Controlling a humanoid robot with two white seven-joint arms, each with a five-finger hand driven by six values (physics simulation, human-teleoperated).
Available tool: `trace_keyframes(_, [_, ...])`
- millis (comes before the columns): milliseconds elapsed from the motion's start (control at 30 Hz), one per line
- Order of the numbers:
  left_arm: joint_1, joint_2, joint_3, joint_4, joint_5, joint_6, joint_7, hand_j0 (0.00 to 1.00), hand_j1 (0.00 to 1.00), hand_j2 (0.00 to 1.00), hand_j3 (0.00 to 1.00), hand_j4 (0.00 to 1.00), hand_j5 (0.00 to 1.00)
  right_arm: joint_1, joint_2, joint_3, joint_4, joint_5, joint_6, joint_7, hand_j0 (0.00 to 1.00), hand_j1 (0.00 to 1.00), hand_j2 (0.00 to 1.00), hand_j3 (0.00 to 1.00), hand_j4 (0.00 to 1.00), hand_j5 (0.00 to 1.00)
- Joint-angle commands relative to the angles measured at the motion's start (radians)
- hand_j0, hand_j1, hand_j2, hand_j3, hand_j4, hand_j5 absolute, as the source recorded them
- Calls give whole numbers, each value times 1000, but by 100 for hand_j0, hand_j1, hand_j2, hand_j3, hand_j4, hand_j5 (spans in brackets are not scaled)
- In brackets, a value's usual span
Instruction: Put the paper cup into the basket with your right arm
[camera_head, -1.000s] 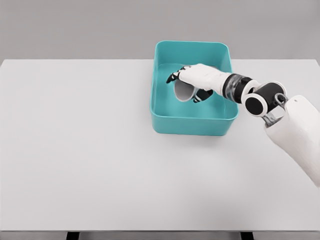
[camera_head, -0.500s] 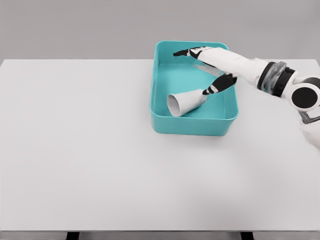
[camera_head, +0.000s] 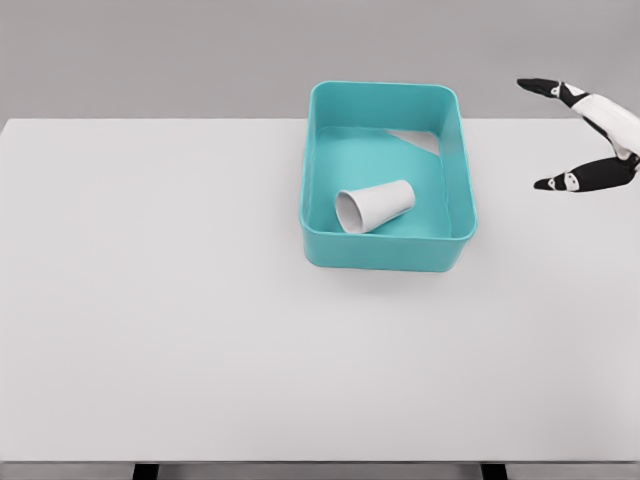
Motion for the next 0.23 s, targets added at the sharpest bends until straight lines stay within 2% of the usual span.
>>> trace_keyframes(0, [0,0,0,0,0,0,0,100,100,100,100,100,100,2,2,-7,3,-6,1,0,100,100,100,100,100,100])
trace_keyframes(200, [0,0,0,0,0,0,0,100,100,100,100,100,100,12,4,-7,29,-3,-4,0,100,100,100,100,100,100])
